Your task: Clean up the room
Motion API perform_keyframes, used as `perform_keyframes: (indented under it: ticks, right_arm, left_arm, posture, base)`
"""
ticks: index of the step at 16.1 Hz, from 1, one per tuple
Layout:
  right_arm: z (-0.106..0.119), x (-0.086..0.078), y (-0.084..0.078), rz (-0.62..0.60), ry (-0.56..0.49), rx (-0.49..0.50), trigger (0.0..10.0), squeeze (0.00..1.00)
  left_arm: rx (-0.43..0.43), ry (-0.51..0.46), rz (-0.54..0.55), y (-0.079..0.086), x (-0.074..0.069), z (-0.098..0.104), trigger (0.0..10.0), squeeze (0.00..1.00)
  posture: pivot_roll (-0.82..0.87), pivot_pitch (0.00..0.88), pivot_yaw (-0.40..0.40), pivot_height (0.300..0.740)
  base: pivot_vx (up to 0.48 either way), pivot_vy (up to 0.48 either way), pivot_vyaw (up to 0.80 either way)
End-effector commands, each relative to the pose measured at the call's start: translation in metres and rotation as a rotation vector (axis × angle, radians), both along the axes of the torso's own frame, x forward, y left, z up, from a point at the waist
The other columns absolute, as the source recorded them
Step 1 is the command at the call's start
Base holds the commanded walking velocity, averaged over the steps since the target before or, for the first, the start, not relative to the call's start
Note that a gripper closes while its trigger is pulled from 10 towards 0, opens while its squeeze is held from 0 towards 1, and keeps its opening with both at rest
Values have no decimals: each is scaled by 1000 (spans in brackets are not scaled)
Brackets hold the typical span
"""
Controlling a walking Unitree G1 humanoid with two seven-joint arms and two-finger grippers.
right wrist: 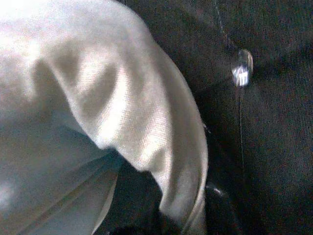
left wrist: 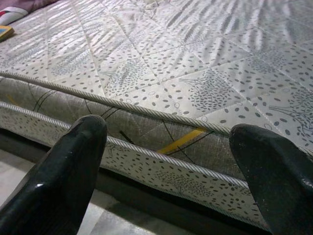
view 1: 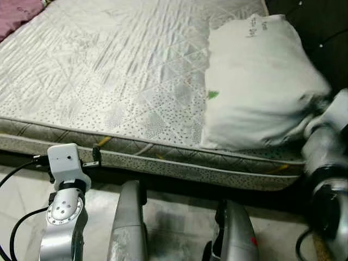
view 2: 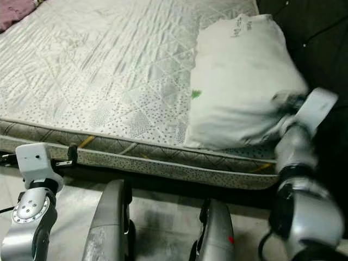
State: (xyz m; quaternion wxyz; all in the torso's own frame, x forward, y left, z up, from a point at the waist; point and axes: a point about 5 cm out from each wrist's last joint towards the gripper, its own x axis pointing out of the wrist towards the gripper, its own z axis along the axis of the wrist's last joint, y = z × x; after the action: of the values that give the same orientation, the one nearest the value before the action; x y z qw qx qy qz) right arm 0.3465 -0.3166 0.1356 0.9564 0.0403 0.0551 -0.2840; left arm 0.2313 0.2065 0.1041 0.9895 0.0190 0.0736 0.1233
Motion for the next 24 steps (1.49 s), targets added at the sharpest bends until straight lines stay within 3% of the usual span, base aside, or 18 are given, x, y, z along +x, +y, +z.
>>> perform_keyframes:
  ticks: [1, 2, 3, 4, 7, 8, 10, 12, 14, 17, 21, 24]
  right_arm:
    - [2, -3, 6, 7, -61, -41, 0, 0]
    - [-22, -11, 27, 30, -30, 27, 0, 0]
    - [-28, -13, 36, 38, -24, 69, 0, 0]
    - [-34, -14, 57, 75, -28, 108, 0, 0]
    - [-31, -3, 99, 183, -53, 197, 0, 0]
    - [-25, 2, 100, 201, -53, 207, 0, 0]
    - [-3, 19, 86, 213, -45, 175, 0, 0]
    - [22, 25, 50, 85, -74, 186, 0, 0]
    - [42, 25, 25, 28, -120, 158, 0, 0]
    - [69, 14, -19, -69, -146, 25, 0, 0]
    - [63, -13, -62, -193, -92, -25, 0, 0]
    - [42, -15, -59, -151, -20, 7, 0, 0]
  left_arm:
    - [11, -3, -3, 2, 1, -1, 10000, 0]
    - [17, -10, -10, 2, 4, 1, 10000, 0]
    - [18, -11, -11, 2, 5, 1, 10000, 0]
    - [18, -11, -13, 2, 6, 1, 10000, 0]
    - [21, -15, -29, -1, 10, 1, 10000, 0]
    - [21, -19, -21, 1, 10, 1, 10000, 0]
    - [23, -21, -5, 2, 8, 1, 10000, 0]
    - [23, -28, 9, 3, 6, 1, 10000, 0]
    - [21, -30, 24, 4, 3, 1, 10000, 0]
    - [18, -25, 28, 5, 2, -1, 10000, 0]
    - [11, -19, 11, 0, 5, -2, 10000, 0]
    - [10, -12, 2, -1, 6, -4, 10000, 0]
  posture:
    - [125, 0, -28, 555]
    - [122, 0, -18, 555]
    - [121, 0, -16, 555]
    - [115, 0, -10, 555]
    - [122, 0, -9, 555]
    - [122, 0, -9, 555]
    - [133, 0, -26, 555]
    - [147, 0, -39, 555]
    - [150, 0, -44, 555]
    - [132, 0, -40, 555]
    - [121, 0, -35, 555]
    - [107, 0, -26, 555]
  base:
    - [0, 0, 0]
    - [0, 0, 0]
    - [0, 0, 0]
    - [0, 0, 0]
    - [0, 0, 0]
    - [0, 0, 0]
    - [0, 0, 0]
    - [0, 0, 0]
    - [0, 0, 0]
    - [0, 0, 0]
    - [0, 0, 0]
    - [0, 0, 0]
